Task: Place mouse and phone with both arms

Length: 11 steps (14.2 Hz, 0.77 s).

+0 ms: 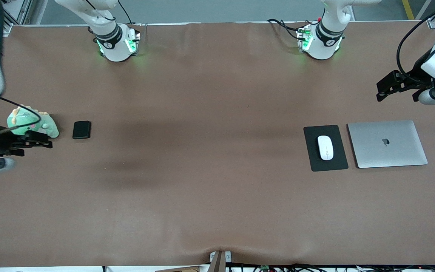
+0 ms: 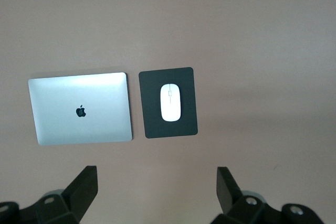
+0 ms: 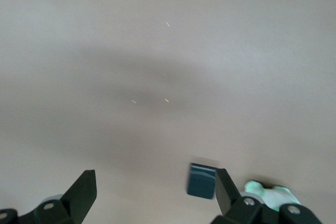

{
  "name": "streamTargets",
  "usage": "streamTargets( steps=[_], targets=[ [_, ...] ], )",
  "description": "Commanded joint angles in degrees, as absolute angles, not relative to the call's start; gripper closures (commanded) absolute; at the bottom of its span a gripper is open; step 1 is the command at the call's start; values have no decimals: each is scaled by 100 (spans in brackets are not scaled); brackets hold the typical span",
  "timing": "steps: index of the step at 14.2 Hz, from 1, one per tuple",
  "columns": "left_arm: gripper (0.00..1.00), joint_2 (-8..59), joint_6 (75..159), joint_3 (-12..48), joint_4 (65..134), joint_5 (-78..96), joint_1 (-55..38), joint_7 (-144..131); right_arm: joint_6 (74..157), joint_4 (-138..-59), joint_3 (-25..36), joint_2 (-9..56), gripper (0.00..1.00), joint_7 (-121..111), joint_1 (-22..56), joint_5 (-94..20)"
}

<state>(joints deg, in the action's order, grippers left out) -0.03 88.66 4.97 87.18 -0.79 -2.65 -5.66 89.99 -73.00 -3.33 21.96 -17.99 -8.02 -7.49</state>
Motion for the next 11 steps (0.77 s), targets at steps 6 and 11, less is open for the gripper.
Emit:
streamTargets(
  steps=[6, 11],
  targets=[
    [0, 96, 8903, 519, 8684, -97, -281, -580, 7754, -6416, 280, 1900, 0, -1837, -643, -1196],
    [0, 97, 8895, 519, 8692, -88, -264, -571, 6875, -6495, 457, 1109, 0, -1837, -229, -625]
  ],
)
